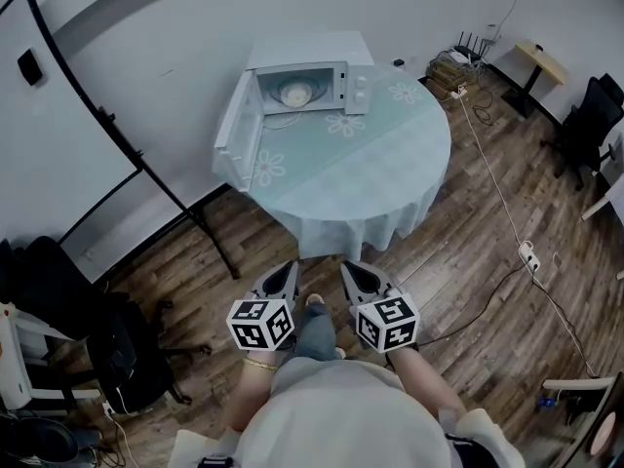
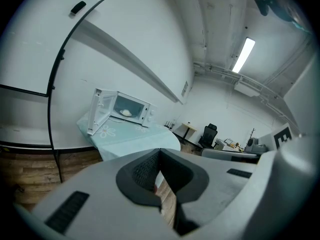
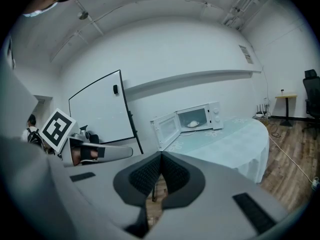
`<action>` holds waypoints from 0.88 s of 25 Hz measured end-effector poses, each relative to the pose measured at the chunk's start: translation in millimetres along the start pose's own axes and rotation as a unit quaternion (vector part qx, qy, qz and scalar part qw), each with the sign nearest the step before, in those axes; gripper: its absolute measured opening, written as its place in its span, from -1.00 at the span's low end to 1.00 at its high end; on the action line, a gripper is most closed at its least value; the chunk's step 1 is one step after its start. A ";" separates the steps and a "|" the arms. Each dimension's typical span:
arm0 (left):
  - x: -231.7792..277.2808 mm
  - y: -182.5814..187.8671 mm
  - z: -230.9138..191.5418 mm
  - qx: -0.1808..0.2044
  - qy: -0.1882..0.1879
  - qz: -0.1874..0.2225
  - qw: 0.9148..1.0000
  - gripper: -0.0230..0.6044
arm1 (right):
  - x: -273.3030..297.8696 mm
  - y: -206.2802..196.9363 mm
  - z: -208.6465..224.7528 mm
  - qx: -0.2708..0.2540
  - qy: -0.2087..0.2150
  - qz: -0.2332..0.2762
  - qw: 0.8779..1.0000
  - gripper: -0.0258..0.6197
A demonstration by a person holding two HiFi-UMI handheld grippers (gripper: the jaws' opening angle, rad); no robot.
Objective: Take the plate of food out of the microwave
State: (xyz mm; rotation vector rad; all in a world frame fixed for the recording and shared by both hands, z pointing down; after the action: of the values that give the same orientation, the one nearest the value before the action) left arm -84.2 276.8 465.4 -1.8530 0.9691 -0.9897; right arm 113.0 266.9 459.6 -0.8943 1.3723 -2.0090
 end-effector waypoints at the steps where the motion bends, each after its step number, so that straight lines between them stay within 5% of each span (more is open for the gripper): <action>1: 3.6 0.5 -1.5 -0.001 0.001 0.000 1.000 -0.88 | 3.2 0.0 2.7 0.001 0.000 -0.001 1.000 -0.90; 22: 160.2 71.2 -75.7 -0.027 0.002 -0.031 0.999 -0.88 | 157.2 64.7 88.0 -0.001 0.000 -0.028 1.000 -0.90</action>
State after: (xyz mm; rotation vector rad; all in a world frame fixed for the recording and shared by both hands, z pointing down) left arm -104.6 87.1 472.5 -1.9376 0.9543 -1.0122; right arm 85.8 77.4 456.0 -0.9434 1.3626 -2.0511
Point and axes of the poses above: the fingertips, and each gripper's own axes: x forward along the fingers, z to its right, y out of its top, the point moved 9 cm from there along -x, backward along the fingers, and after that the axes turned 5 degrees about z, right-handed, at the moved point
